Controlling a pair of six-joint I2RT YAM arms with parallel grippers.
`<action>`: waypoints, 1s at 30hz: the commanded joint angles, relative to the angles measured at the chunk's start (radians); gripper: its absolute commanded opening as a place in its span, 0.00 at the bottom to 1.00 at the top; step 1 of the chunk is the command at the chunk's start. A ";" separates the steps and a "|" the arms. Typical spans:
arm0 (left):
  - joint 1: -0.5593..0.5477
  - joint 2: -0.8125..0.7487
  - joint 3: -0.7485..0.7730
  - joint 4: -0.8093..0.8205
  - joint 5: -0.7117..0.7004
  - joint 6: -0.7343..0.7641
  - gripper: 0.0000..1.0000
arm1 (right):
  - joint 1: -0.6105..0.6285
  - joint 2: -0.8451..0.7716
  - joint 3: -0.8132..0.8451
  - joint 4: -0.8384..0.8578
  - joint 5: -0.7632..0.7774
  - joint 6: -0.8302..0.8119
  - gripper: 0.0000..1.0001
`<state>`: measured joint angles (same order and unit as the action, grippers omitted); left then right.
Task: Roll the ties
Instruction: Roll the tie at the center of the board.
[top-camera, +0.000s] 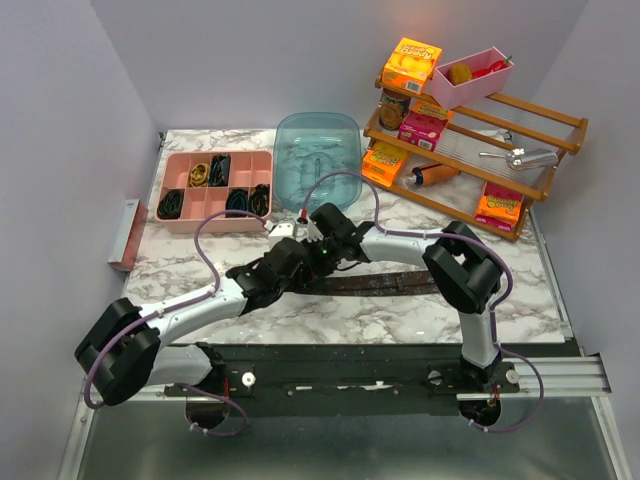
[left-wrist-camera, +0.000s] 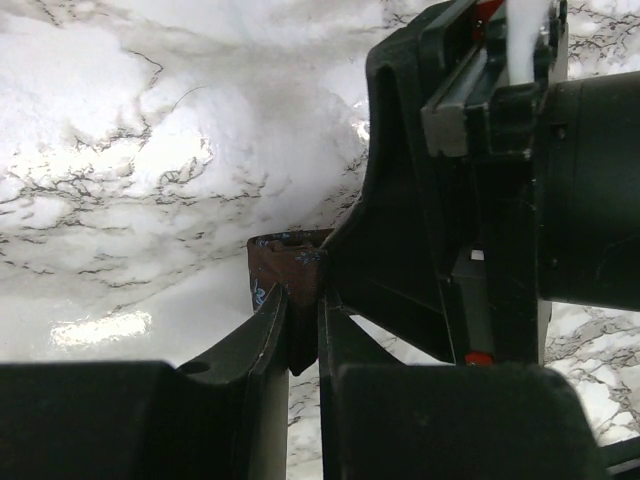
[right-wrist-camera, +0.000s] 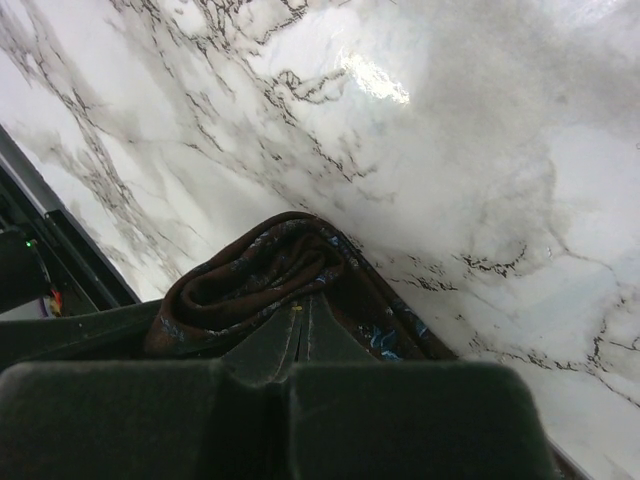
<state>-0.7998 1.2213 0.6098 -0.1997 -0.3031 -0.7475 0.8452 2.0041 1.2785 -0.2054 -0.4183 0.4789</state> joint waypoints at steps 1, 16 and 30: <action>-0.035 0.020 0.047 0.031 -0.047 -0.003 0.00 | 0.018 0.036 0.028 -0.002 0.006 0.009 0.00; -0.068 0.064 0.077 0.048 -0.064 -0.004 0.00 | 0.018 0.055 0.030 0.003 -0.008 0.020 0.00; -0.090 0.057 0.091 0.042 -0.099 0.025 0.00 | 0.018 0.056 0.039 0.020 -0.046 0.043 0.00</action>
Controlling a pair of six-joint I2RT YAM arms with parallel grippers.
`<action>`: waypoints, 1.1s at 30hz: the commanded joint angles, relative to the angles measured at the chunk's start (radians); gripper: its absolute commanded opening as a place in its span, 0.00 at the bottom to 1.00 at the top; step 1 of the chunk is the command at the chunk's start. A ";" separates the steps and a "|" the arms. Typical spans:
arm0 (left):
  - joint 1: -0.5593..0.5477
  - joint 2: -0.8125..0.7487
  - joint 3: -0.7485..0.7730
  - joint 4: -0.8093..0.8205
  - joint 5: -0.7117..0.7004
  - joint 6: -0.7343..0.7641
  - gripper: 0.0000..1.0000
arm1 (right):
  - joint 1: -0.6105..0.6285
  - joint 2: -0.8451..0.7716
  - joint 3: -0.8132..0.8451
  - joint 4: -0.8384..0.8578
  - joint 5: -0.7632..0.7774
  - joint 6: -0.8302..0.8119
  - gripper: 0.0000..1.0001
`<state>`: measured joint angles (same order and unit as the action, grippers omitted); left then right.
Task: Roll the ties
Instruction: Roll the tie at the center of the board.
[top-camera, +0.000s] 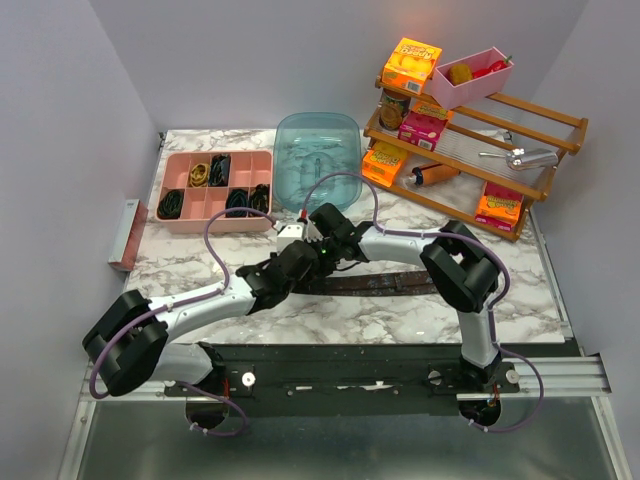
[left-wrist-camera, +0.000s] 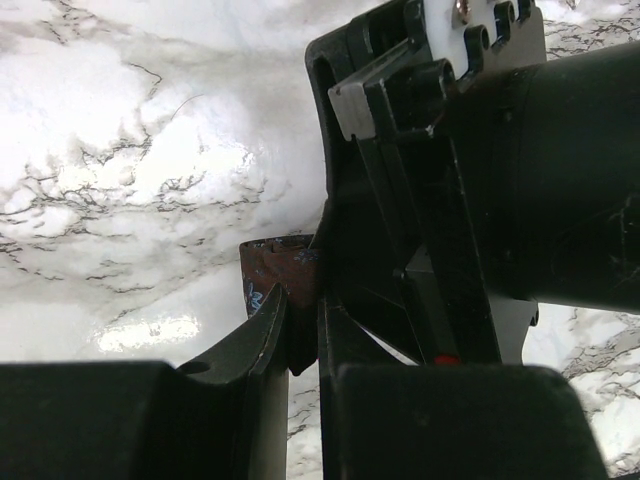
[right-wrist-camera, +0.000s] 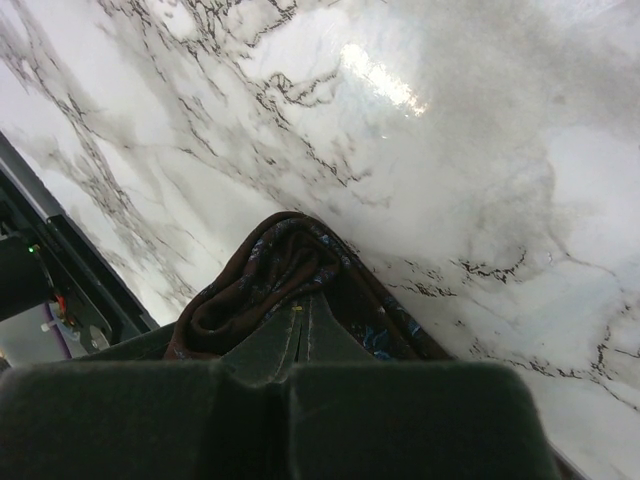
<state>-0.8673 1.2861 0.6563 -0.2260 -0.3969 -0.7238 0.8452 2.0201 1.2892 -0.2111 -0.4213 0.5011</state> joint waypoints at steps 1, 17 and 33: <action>-0.021 -0.008 0.048 0.060 -0.010 0.004 0.00 | 0.018 0.040 0.030 0.029 -0.048 0.022 0.00; -0.036 -0.001 0.072 -0.035 -0.069 0.043 0.00 | 0.018 0.046 0.035 0.085 -0.108 0.062 0.00; -0.045 0.032 0.089 -0.194 -0.157 0.037 0.00 | -0.054 -0.127 -0.047 0.004 0.027 0.016 0.00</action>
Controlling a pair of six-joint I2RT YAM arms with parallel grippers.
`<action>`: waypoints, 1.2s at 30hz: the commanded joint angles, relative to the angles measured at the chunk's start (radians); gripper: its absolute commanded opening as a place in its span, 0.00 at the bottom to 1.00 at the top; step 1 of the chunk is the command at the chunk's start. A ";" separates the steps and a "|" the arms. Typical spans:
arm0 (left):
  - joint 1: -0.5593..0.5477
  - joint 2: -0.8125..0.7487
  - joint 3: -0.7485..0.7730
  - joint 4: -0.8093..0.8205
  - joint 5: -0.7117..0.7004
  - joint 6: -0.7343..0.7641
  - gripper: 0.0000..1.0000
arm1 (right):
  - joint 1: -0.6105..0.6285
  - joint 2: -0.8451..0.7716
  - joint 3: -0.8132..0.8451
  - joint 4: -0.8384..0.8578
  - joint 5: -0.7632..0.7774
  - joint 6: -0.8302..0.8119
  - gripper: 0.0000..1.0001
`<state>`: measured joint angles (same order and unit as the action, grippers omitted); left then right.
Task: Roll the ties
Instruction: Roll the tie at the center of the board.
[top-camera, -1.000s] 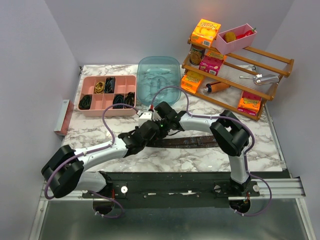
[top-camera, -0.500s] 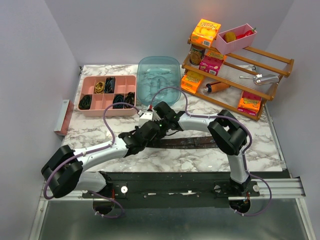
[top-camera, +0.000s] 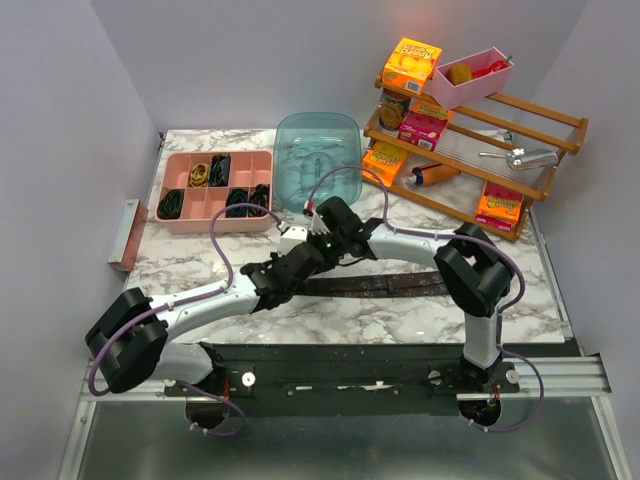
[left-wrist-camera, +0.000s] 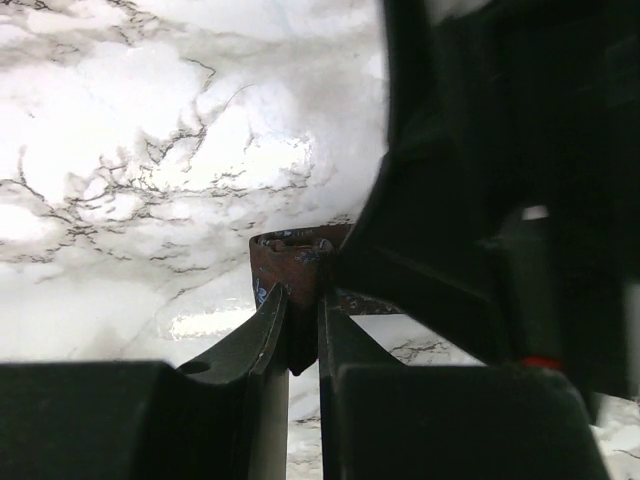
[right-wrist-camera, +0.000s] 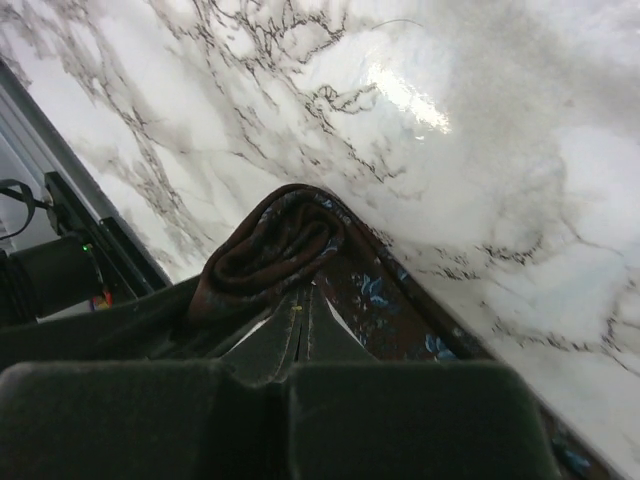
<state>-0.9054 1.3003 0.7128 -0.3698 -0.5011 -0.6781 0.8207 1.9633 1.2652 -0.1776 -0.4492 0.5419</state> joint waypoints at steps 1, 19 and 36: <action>-0.009 0.025 0.037 -0.057 -0.056 -0.009 0.00 | -0.032 -0.078 -0.035 -0.034 0.067 -0.029 0.00; -0.110 0.258 0.206 -0.162 -0.111 -0.023 0.00 | -0.181 -0.181 -0.141 -0.088 0.144 -0.099 0.00; -0.141 0.318 0.203 -0.057 0.007 -0.020 0.59 | -0.183 -0.164 -0.148 -0.088 0.135 -0.115 0.00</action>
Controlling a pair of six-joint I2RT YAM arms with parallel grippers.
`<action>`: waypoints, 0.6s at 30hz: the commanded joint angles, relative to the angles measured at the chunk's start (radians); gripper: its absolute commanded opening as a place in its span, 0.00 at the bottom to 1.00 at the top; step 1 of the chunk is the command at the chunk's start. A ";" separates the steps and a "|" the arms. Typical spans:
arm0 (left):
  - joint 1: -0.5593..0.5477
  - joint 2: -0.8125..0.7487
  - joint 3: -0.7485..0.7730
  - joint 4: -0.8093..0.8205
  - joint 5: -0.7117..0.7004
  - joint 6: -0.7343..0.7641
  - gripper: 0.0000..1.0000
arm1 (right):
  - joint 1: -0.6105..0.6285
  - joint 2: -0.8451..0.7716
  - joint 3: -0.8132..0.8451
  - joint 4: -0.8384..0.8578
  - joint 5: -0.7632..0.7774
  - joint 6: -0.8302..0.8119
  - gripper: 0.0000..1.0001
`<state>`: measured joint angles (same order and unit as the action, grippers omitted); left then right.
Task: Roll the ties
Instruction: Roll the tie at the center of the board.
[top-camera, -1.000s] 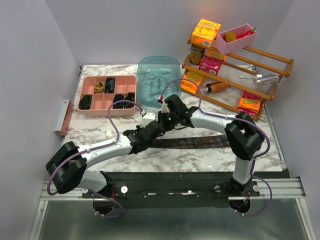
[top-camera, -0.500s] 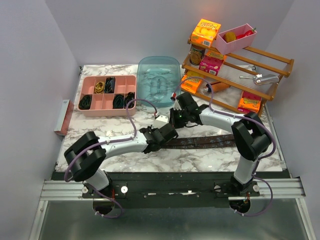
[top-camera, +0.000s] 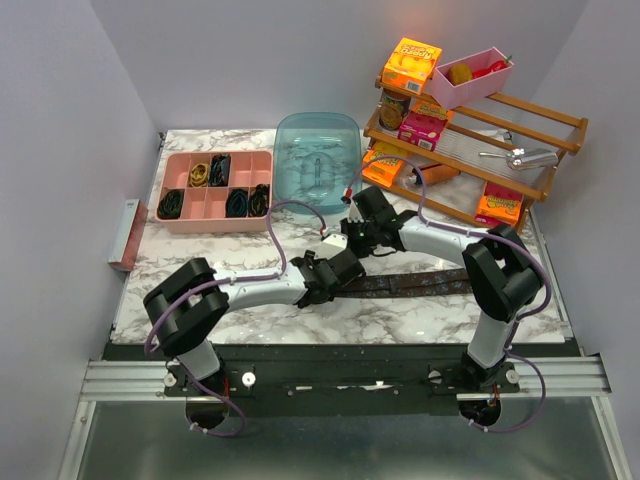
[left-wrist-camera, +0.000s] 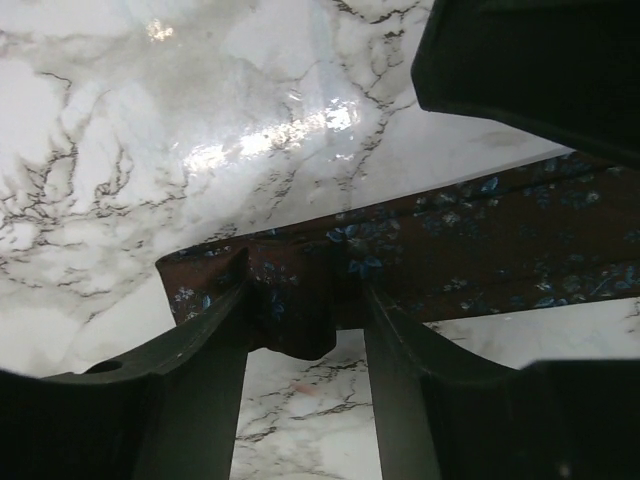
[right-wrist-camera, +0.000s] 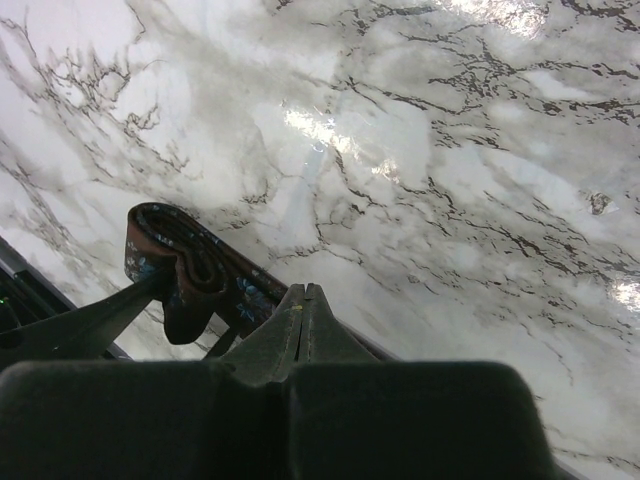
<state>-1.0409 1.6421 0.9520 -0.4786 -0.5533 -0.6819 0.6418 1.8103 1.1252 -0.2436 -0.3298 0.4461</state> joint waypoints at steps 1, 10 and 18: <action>-0.005 -0.040 -0.042 0.061 0.065 -0.018 0.61 | -0.004 -0.009 -0.007 -0.022 0.015 -0.020 0.00; 0.012 -0.120 -0.113 0.167 0.164 -0.028 0.62 | -0.004 -0.003 0.002 -0.019 -0.017 -0.040 0.00; 0.071 -0.263 -0.185 0.236 0.225 -0.038 0.69 | 0.007 -0.046 0.007 -0.017 -0.060 -0.061 0.00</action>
<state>-1.0019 1.4666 0.8059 -0.3046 -0.3889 -0.7002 0.6415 1.8080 1.1252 -0.2489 -0.3492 0.4145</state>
